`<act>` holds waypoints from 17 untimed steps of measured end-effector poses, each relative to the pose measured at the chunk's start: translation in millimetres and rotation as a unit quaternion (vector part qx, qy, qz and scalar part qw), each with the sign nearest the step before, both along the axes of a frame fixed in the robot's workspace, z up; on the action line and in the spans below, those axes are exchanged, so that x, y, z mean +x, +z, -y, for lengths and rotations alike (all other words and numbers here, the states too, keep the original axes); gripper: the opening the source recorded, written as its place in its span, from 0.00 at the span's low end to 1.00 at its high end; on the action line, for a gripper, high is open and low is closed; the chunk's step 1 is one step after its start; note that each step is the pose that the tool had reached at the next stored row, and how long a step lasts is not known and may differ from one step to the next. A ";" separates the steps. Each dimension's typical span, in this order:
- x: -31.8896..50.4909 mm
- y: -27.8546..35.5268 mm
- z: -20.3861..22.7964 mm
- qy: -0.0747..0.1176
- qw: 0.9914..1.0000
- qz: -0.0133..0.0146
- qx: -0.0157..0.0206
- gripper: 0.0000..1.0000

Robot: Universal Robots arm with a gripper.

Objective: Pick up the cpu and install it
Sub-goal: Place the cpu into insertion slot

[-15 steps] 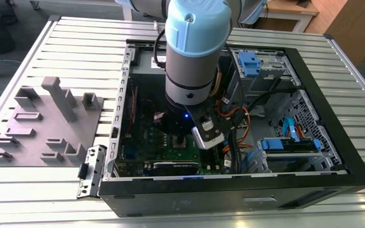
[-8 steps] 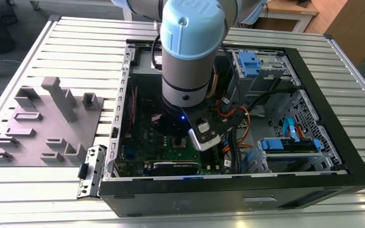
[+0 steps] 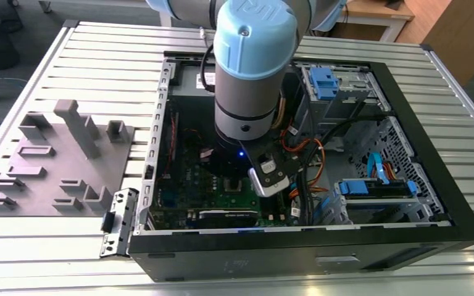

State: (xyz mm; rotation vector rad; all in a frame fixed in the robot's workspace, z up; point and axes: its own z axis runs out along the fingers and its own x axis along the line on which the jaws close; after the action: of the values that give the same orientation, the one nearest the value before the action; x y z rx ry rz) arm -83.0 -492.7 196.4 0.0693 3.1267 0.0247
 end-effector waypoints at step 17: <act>-0.1 -2.6 0.0 0.000 1.000 0.000 -0.001 0.11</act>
State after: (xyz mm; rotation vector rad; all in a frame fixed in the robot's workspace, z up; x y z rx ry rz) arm -83.0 -492.7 193.8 0.0693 3.1265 0.0226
